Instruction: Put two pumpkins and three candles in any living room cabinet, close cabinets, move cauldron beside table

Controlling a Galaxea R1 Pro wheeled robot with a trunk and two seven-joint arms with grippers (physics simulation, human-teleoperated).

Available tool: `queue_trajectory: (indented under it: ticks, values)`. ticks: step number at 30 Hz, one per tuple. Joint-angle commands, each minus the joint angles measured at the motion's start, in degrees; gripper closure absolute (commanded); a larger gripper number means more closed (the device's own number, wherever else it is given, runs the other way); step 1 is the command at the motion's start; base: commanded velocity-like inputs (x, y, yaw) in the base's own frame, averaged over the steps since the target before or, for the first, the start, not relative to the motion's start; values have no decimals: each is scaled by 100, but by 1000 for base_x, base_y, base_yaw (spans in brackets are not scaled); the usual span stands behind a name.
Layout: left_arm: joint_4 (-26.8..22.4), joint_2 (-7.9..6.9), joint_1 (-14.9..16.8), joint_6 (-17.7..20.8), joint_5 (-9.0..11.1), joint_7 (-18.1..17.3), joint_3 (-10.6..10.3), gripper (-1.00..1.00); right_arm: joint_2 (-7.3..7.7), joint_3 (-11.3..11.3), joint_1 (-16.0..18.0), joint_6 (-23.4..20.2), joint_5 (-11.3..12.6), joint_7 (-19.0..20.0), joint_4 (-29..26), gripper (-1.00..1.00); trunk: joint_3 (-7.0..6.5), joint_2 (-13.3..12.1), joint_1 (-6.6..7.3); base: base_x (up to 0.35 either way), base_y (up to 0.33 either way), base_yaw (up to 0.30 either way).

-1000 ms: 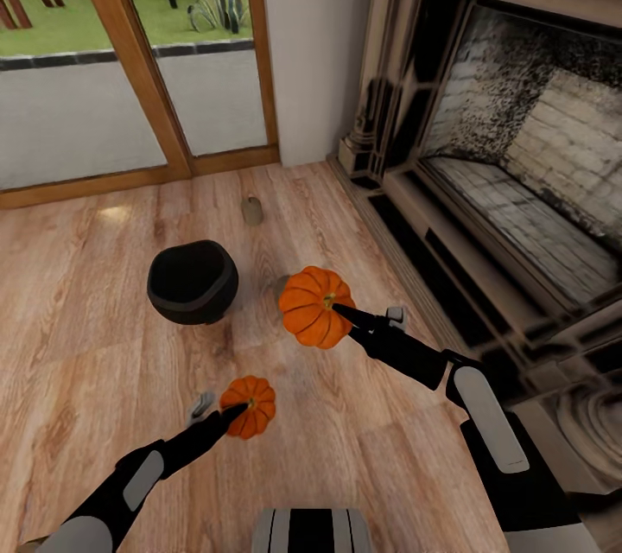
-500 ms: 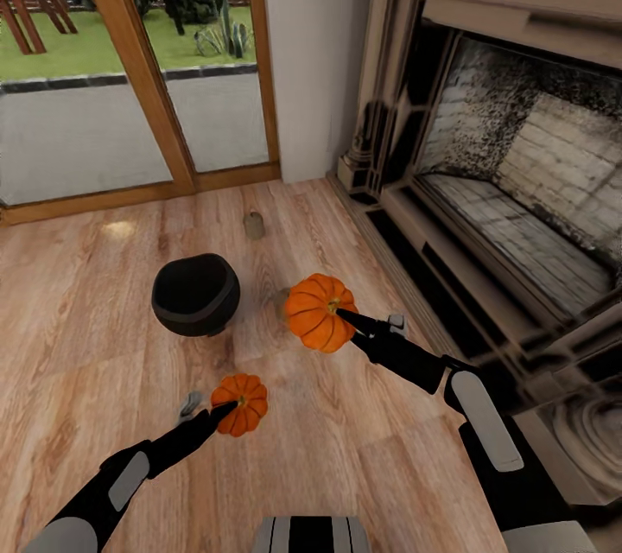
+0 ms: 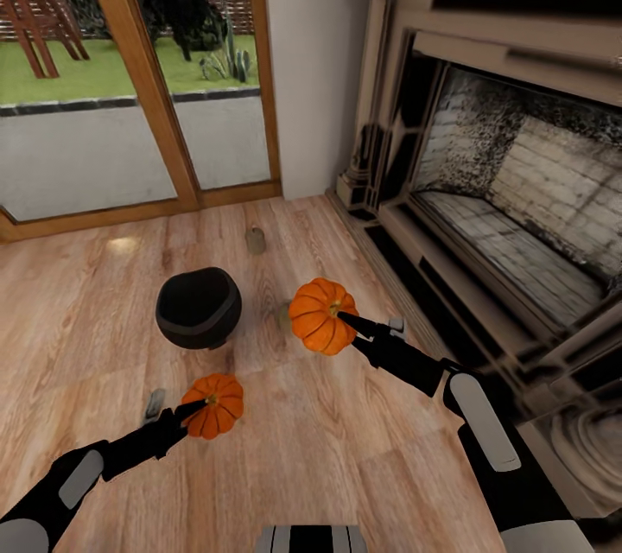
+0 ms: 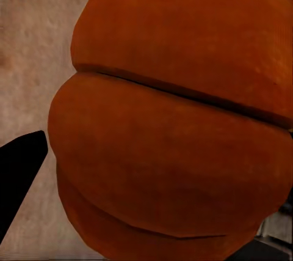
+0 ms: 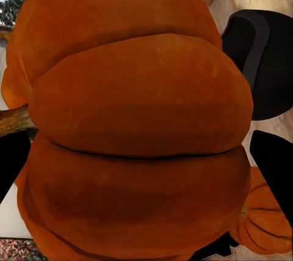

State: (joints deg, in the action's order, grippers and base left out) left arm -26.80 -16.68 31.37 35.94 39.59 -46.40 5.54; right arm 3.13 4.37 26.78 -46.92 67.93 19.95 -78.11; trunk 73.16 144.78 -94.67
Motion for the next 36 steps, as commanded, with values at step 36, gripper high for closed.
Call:
queue_trajectory:
  ticks: [36]
  values:
    - [0,-337,1,1775,75,-914,0,100,19,21,3,379,-34,-18,259,100,-794,-47,94,0,0,0]
